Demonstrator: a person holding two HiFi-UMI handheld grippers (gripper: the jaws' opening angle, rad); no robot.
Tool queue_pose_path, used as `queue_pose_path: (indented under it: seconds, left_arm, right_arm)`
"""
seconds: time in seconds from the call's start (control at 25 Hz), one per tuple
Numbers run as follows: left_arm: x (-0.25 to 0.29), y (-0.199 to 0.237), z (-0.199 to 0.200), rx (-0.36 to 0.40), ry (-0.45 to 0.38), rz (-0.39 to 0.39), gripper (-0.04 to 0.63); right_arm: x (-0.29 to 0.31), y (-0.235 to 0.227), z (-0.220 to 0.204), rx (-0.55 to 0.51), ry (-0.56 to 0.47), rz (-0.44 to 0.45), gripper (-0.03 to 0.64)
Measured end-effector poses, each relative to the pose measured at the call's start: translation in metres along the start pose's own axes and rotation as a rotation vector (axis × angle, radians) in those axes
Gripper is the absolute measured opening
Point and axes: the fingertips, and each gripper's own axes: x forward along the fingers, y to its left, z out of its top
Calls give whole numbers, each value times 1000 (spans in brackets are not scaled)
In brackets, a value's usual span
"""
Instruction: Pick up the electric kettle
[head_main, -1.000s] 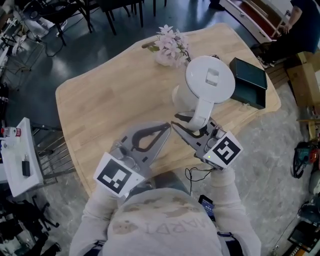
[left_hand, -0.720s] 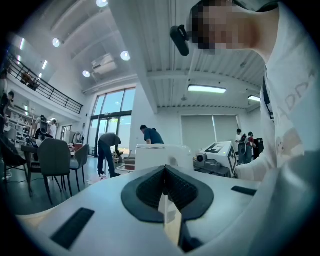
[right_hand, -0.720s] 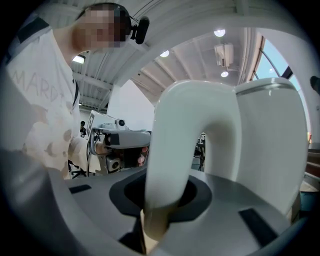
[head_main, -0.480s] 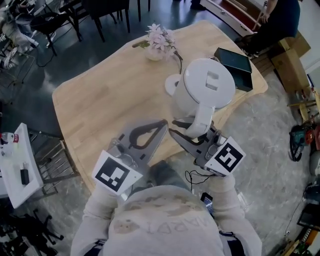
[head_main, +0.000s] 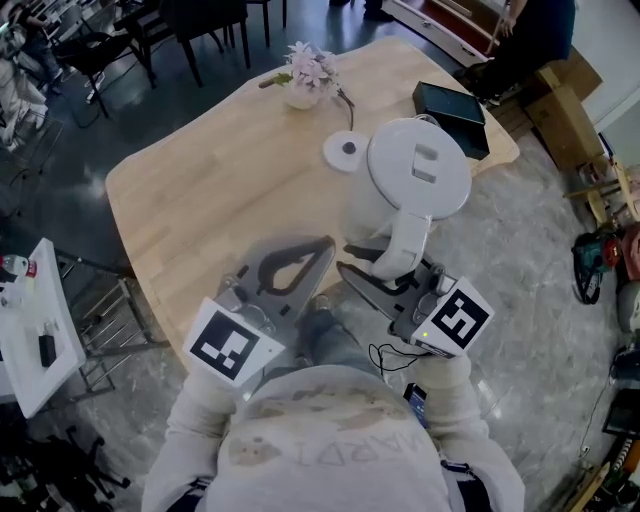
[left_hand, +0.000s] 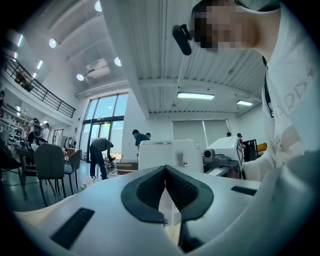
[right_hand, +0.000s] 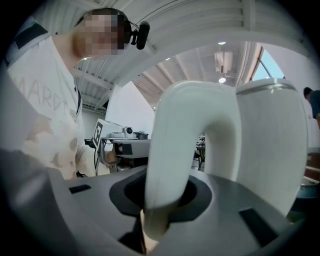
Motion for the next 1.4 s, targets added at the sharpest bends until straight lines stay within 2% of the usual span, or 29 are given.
queue_pose_path:
  seconds: [0.28,0.72,1.4]
  left_arm:
    - [-31,-32,5,11,-18,8,11]
    - [-57,-69,16,48,-49,-4,12]
    - [-59,-80,25,64,-66,-9,12]
  right_arm:
    - [-15,42,5,-11,4,-6,78]
    - [-33,82,16,-36,-13,-15,81]
    - [-38,91,25,-79,-7,-27,86]
